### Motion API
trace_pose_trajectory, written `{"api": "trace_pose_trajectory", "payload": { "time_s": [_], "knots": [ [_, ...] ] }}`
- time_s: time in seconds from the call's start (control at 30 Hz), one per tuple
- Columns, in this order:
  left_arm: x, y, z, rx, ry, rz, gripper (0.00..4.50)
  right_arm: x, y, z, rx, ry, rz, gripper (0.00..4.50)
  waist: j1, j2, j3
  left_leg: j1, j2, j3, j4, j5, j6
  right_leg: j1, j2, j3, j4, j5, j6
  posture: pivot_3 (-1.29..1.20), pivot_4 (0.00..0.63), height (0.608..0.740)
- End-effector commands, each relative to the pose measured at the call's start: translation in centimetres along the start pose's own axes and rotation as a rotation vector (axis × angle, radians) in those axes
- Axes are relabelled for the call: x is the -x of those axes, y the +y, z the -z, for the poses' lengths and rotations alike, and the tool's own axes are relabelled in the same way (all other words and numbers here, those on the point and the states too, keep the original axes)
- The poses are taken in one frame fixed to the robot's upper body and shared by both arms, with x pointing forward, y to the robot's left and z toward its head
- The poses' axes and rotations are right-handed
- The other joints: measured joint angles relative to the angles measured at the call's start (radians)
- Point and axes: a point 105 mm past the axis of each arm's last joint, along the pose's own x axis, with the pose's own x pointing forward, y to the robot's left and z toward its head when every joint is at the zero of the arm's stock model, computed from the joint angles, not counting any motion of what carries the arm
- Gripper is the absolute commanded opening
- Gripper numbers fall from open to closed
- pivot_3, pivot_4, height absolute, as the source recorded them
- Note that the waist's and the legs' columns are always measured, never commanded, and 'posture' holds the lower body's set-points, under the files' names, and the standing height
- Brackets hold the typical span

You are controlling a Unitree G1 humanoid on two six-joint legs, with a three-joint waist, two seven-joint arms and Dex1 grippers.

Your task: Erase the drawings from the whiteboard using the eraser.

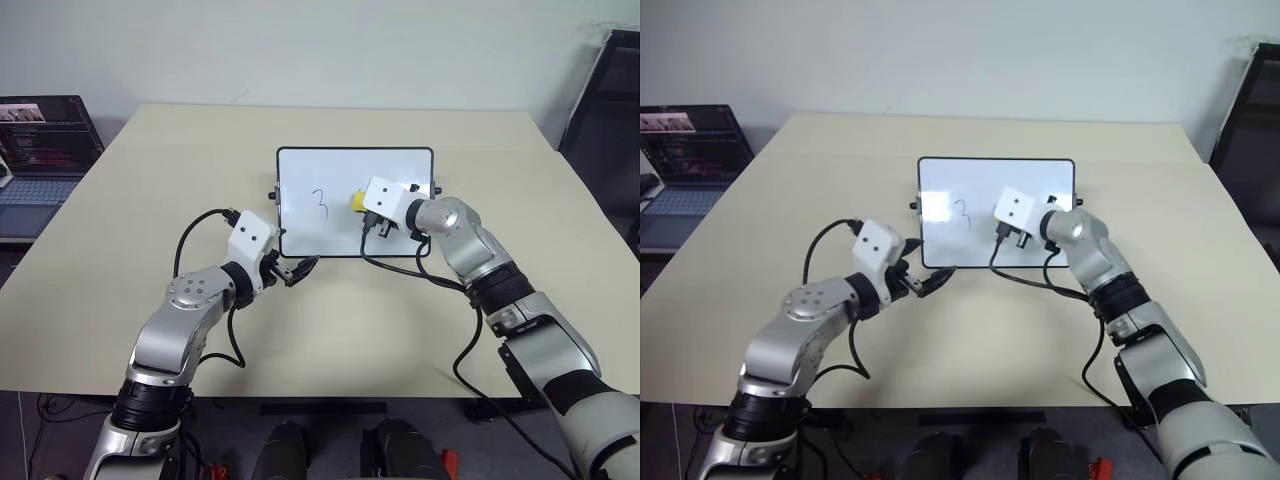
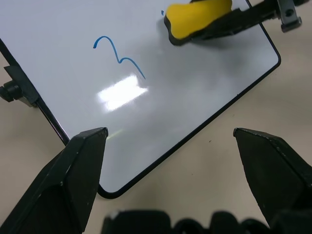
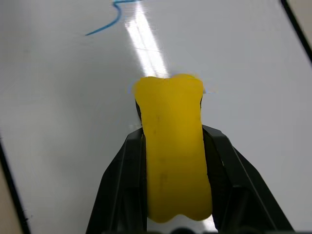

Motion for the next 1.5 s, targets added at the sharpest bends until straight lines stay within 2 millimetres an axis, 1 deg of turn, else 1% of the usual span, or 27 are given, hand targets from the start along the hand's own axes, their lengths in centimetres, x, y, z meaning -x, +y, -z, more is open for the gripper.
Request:
{"api": "trace_pose_trajectory", "payload": {
  "time_s": [0.03, 0.17, 0.37, 0.4, 0.5, 0.6, 0.67, 0.83, 0.93, 0.97, 1.1, 1.13, 1.27, 1.3, 1.4, 1.5],
  "knots": [
    [0.2, -0.4, -1.2, -0.034, -0.045, 0.015, 4.5, 0.3, -2.0, 0.1, 0.0, 0.01, 0.077, 1.17, -0.001, 0.0, 0.0, 0.0, 0.0, 0.0, 0.0, 0.0, 0.0, 0.0, 0.0, 0.0, 0.0, 0.0, 0.0, 0.0, 0.15, 0.74],
    [0.2, -0.5, -1.2, -0.036, -0.045, 0.016, 4.5, 0.2, -1.7, 0.1, -0.006, 0.01, 0.055, 1.17, -0.002, 0.0, 0.0, 0.0, 0.0, 0.0, 0.0, 0.0, 0.0, 0.0, 0.0, 0.0, 0.0, 0.0, 0.0, 0.0, 0.15, 0.74],
    [0.2, -0.5, -1.3, -0.036, -0.047, 0.018, 4.5, 0.3, 1.6, -0.3, 0.027, -0.018, -0.12, 1.17, -0.004, 0.0, 0.0, 0.0, 0.0, -0.001, -0.001, 0.0, 0.0, 0.0, 0.0, 0.0, -0.001, 0.0, 0.0, 0.0, 0.15, 0.74],
    [0.2, -0.5, -1.2, -0.037, -0.046, 0.019, 4.5, 0.3, 1.3, -0.6, 0.029, -0.027, -0.098, 1.17, -0.004, 0.0, 0.0, 0.0, 0.0, 0.0, -0.001, 0.0, 0.0, 0.0, 0.0, 0.0, -0.001, 0.0, 0.0, 0.0, 0.15, 0.74],
    [0.1, -0.6, -1.2, -0.037, -0.045, 0.021, 4.5, 0.1, -0.6, -1.1, 0.015, -0.04, 0.011, 1.17, -0.008, 0.0, 0.0, 0.0, 0.0, 0.0, -0.001, 0.0, 0.0, 0.0, 0.0, 0.0, -0.001, 0.0, 0.0, 0.0, 0.15, 0.74],
    [0.1, -0.6, -1.1, -0.038, -0.046, 0.023, 4.5, 0.1, -2.3, -1.3, 0.005, -0.035, 0.096, 1.17, -0.012, 0.0, 0.0, 0.0, 0.0, 0.0, -0.001, 0.0, 0.0, 0.0, 0.0, 0.0, -0.001, 0.0, 0.0, 0.0, 0.15, 0.74],
    [0.1, -0.6, -1.2, -0.038, -0.047, 0.022, 4.5, 0.0, -2.9, -1.3, 0.001, -0.032, 0.129, 1.17, -0.013, 0.0, 0.0, 0.0, 0.0, 0.0, -0.001, 0.0, 0.0, 0.0, 0.0, 0.0, -0.001, 0.0, 0.0, 0.0, 0.15, 0.74],
    [0.0, -0.6, -1.3, -0.038, -0.052, 0.02, 4.5, -0.2, -3.1, -1.5, -0.003, -0.041, 0.127, 1.17, -0.015, 0.0, 0.0, 0.0, 0.0, 0.0, -0.003, 0.0, 0.0, 0.0, 0.0, 0.001, -0.003, 0.0, 0.0, 0.0, 0.15, 0.74],
    [0.0, -0.8, -1.3, -0.039, -0.052, 0.022, 4.5, -0.6, -1.9, -2.3, -0.021, -0.074, 0.058, 1.17, -0.017, 0.0, 0.0, 0.0, 0.0, 0.0, -0.003, 0.0, 0.0, 0.0, 0.0, 0.001, -0.004, 0.0, 0.0, 0.0, 0.15, 0.74],
    [0.0, -0.8, -1.3, -0.039, -0.052, 0.021, 4.5, -0.7, -1.3, -2.3, -0.019, -0.07, 0.027, 1.17, -0.018, 0.0, 0.0, 0.0, 0.0, 0.0, -0.003, 0.0, 0.0, 0.0, 0.0, 0.001, -0.004, 0.0, 0.0, 0.0, 0.15, 0.74],
    [0.0, -0.8, -1.3, -0.038, -0.05, 0.018, 4.5, -0.6, 0.8, -1.3, -0.008, -0.036, -0.084, 1.17, -0.016, 0.0, 0.0, 0.0, 0.0, -0.001, -0.003, 0.0, 0.0, 0.0, 0.0, 0.001, -0.004, 0.0, 0.0, 0.0, 0.15, 0.74],
    [0.1, -0.7, -1.3, -0.038, -0.049, 0.017, 4.5, -0.5, 1.0, -1.1, -0.007, -0.031, -0.094, 1.17, -0.016, 0.0, 0.0, 0.0, 0.0, -0.001, -0.003, 0.0, 0.0, 0.0, 0.0, 0.001, -0.004, 0.0, 0.0, 0.0, 0.15, 0.74],
    [0.1, -0.7, -1.2, -0.038, -0.047, 0.014, 4.5, -0.2, 0.0, -0.5, 0.003, -0.011, -0.038, 1.17, -0.016, 0.0, 0.0, 0.0, 0.0, -0.001, -0.004, 0.0, 0.0, 0.001, 0.0, 0.001, -0.005, 0.0, 0.0, 0.0, 0.15, 0.74],
    [0.1, -0.7, -1.2, -0.039, -0.046, 0.014, 4.5, 0.1, -0.2, 0.0, 0.002, 0.002, -0.036, 1.17, -0.016, 0.0, 0.0, 0.0, 0.0, -0.001, -0.004, 0.0, 0.0, 0.001, 0.0, 0.001, -0.005, 0.0, 0.0, 0.0, 0.15, 0.74],
    [0.1, -0.7, -1.2, -0.038, -0.045, 0.013, 4.5, 1.0, 0.2, 1.7, 0.018, 0.043, -0.062, 1.17, -0.01, 0.0, 0.0, 0.0, 0.0, -0.002, -0.004, 0.0, 0.0, 0.001, 0.0, 0.001, -0.005, 0.0, 0.0, 0.0, 0.15, 0.74],
    [0.3, -0.6, -1.1, -0.037, -0.043, 0.01, 4.5, 1.7, 1.0, 2.7, 0.021, 0.057, -0.085, 1.17, -0.003, 0.0, 0.0, 0.0, 0.0, -0.003, -0.004, 0.0, 0.0, 0.003, -0.001, 0.001, -0.007, 0.0, 0.0, 0.0, 0.15, 0.74]
  ]
}}
